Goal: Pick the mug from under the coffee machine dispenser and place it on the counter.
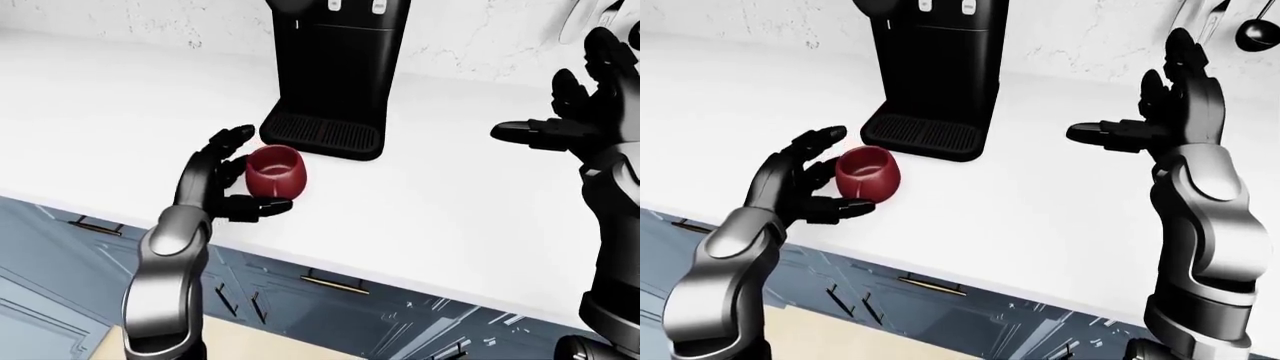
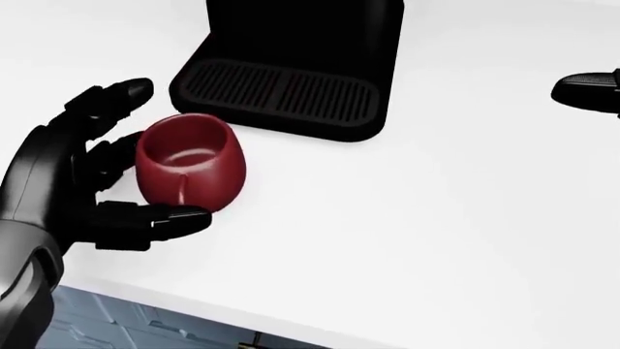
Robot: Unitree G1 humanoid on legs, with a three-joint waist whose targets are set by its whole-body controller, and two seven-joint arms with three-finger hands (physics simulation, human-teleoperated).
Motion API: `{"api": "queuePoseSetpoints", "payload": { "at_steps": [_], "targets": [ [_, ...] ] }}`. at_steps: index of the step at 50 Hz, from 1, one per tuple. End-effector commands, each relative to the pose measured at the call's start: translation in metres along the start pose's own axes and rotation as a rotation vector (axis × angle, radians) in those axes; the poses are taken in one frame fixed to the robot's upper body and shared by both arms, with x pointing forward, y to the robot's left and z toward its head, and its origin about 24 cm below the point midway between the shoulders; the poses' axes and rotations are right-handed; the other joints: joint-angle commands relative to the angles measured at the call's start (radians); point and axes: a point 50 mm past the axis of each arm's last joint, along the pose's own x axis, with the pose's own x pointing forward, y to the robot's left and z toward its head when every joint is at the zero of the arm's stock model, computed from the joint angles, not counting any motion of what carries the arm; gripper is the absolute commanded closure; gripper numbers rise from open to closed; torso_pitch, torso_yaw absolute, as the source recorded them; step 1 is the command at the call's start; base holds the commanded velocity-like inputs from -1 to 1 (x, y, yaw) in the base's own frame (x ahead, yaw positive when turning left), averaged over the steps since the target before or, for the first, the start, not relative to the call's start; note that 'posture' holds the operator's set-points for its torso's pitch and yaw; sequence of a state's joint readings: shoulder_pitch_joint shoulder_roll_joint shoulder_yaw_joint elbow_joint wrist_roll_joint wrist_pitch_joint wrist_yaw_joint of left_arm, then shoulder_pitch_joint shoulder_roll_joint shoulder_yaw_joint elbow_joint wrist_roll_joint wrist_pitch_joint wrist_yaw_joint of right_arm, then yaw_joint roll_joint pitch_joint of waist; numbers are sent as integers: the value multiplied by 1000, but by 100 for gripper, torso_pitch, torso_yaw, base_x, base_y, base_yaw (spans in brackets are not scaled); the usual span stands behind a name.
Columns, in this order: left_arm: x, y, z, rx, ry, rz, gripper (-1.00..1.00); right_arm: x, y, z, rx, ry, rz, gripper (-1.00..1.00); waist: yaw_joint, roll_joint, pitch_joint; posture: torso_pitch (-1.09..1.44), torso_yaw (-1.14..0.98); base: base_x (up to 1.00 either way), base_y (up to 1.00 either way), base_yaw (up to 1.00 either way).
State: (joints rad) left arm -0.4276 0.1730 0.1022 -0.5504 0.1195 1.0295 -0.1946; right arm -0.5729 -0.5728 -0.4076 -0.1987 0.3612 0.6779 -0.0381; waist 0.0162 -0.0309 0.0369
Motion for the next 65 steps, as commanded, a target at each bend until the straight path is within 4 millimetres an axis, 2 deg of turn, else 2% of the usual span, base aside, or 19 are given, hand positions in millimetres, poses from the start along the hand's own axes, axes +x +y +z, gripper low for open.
{"api": "queuePoseSetpoints", "payload": {
  "at_steps": [1, 2, 18, 34, 41, 55, 59, 60, 65],
  "targets": [
    [-3, 3, 16, 15, -84, 20, -82, -1, -2, 21, -8, -97, -7, -100, 0, -4, -23, 0, 0, 0, 0, 0],
    [-4, 4, 17, 16, -85, 21, -100, -1, -2, 21, -8, -98, -7, -100, 0, -4, -24, 0, 0, 0, 0, 0],
    [-6, 9, 24, 25, -89, 25, -100, -1, -2, 23, -9, -101, -7, -100, 0, -2, -24, 0, 0, 0, 0, 0],
    [-23, 22, 42, 41, -110, 37, -100, -1, -2, 23, -12, -102, -6, -100, 0, 0, -21, 0, 0, 0, 0, 0],
    [-32, 42, 61, 45, -138, 78, -100, -1, -2, 23, -12, -102, -6, -100, -1, 2, -16, 0, 0, 0, 0, 0],
    [-40, 71, 85, 76, -179, 145, -100, -2, -1, 24, -12, -102, -1, -100, -1, 9, -9, 0, 0, 0, 0, 0],
    [-45, 82, 102, 67, -222, 166, -100, -2, -1, 25, -12, -102, -2, -100, -1, 10, -9, 0, 0, 0, 0, 0],
    [-56, 100, 132, 78, -309, 197, -100, -2, -1, 24, -13, -101, -1, -100, -1, 10, -8, 0, 0, 0, 0, 0],
    [-60, 106, 139, 90, -321, 208, -100, -2, -1, 24, -14, -101, 0, -100, -7, 11, 2, 0, 0, 0, 0, 0]
  ]
}}
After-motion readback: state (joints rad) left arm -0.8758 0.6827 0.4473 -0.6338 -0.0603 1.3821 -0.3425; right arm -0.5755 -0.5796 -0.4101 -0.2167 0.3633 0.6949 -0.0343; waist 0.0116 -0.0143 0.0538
